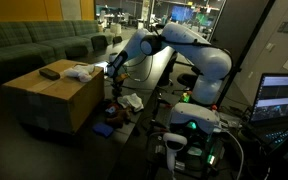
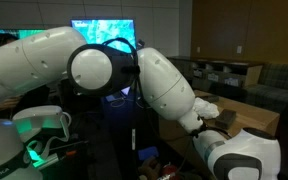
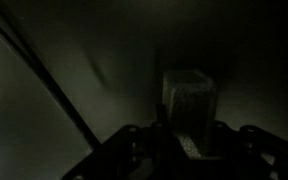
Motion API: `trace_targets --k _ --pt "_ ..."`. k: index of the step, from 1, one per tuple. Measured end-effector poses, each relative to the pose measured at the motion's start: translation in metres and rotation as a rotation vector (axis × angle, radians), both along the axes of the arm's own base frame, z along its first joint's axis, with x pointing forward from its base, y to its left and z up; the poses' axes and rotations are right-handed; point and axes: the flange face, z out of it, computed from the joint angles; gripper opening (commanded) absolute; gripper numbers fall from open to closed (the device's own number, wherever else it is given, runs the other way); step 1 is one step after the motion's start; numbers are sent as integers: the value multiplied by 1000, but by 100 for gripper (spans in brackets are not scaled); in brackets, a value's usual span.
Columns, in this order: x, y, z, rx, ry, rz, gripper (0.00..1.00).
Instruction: Pick up all the object from the box and put them on the table, then pick up all the objects from the table and put them on the box
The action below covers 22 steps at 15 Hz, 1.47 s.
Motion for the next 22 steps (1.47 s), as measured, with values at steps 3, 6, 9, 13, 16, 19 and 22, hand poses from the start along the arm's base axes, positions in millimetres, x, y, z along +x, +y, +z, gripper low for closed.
trace_targets --k 3,6,9,13,16,19,22 --pt "-6 19 15 -27 31 -20 17" --pt "-17 42 41 -66 63 -58 17" --pt "-31 73 68 -120 102 -98 17" --pt "-53 120 110 -216 116 -157 17" --pt "-68 158 147 -298 104 -195 17" --pt "-78 201 188 -380 71 -207 17" --pt "-83 248 236 -449 20 -193 17"
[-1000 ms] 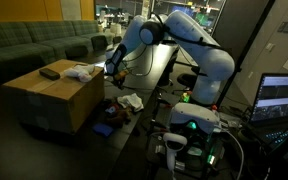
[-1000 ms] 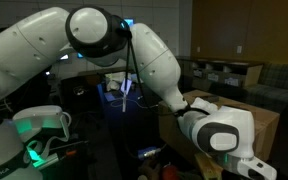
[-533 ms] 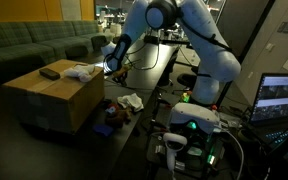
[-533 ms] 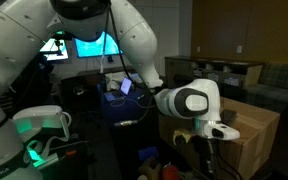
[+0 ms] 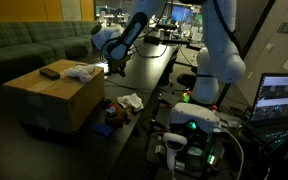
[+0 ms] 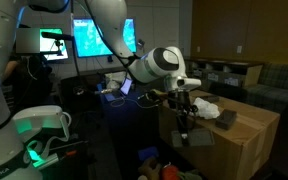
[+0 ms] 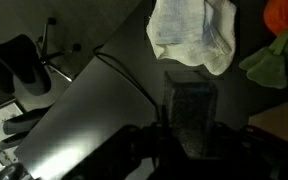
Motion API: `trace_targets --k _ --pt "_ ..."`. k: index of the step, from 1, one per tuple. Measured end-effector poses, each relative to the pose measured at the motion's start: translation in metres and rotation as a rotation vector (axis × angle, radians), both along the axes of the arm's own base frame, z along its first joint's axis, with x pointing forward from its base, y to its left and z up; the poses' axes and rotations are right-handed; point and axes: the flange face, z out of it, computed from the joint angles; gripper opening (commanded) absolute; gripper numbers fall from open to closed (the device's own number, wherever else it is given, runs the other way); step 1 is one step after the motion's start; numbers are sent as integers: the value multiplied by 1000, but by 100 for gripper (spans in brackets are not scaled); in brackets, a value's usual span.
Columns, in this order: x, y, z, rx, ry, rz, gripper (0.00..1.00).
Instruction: Pick up all the object from the box and put them on the table, then pick up all the objects from the table and put them on the box
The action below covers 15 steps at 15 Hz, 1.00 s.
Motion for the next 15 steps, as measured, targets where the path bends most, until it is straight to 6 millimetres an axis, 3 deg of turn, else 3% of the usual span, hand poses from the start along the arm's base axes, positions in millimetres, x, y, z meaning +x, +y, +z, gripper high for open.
trace_targets --k 5,8,11,15 --pt "-9 104 87 -36 -66 93 17" --pt "-8 170 117 -5 -106 192 17" --pt "2 225 121 27 -126 285 17" --pt "33 277 96 69 -118 384 17"
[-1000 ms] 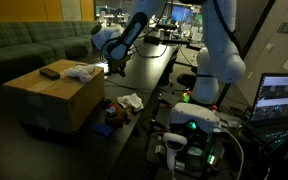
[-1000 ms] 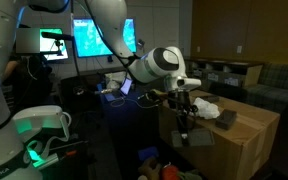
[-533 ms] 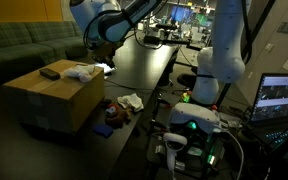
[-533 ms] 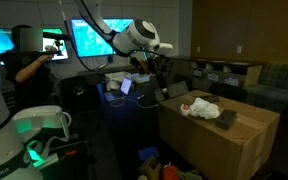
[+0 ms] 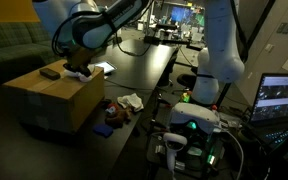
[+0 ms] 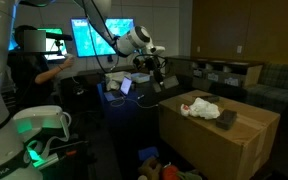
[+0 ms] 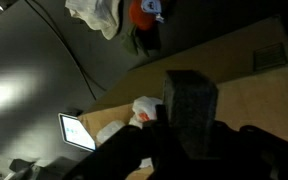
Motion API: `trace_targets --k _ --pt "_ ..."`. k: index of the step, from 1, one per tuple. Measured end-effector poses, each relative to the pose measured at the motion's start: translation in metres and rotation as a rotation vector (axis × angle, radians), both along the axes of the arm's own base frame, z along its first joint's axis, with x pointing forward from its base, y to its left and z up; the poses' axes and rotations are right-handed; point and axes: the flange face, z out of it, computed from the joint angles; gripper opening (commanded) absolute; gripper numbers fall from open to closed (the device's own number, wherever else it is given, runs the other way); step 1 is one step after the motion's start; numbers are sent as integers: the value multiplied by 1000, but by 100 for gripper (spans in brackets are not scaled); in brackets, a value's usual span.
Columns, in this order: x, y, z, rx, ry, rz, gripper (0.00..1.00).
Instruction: Pick up all the object from the box and put them on the table, then pick up all the objects from the table and put them on the box
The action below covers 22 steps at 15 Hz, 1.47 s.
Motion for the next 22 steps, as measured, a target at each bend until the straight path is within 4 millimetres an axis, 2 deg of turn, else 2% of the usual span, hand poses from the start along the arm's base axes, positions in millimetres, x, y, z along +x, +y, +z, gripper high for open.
trace_targets --k 5,10,13,19,20,21,22 --pt "51 32 -38 43 24 109 17" --pt "90 53 -73 71 55 181 17" --pt "107 54 -93 71 76 197 16" --pt "127 38 -95 35 106 178 17" --pt "129 35 -95 32 114 178 22" --pt "130 32 -94 30 121 179 55" --pt "130 30 -94 28 127 182 56"
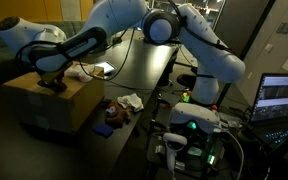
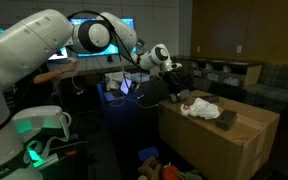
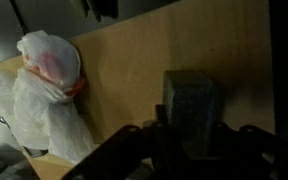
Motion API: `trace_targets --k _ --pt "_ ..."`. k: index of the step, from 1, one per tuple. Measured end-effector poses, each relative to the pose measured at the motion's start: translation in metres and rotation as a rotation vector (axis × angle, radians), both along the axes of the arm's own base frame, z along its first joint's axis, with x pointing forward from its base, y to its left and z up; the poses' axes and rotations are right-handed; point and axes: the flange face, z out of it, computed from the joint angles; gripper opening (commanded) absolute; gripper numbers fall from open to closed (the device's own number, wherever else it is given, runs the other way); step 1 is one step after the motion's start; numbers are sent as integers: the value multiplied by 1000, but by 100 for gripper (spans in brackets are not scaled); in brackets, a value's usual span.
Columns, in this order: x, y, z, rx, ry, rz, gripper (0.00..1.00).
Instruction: Pick up all the object from the box and put them on the table, then pick up all the objects from the table and put them on the box
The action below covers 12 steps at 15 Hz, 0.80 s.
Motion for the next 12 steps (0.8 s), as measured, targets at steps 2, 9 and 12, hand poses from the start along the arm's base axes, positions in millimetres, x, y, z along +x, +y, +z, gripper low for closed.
trace_targets --k 2,9,12 --pt "0 -1 1 -4 13 12 69" --pt "3 3 30 8 1 51 100" --pt "4 2 54 13 -20 42 100"
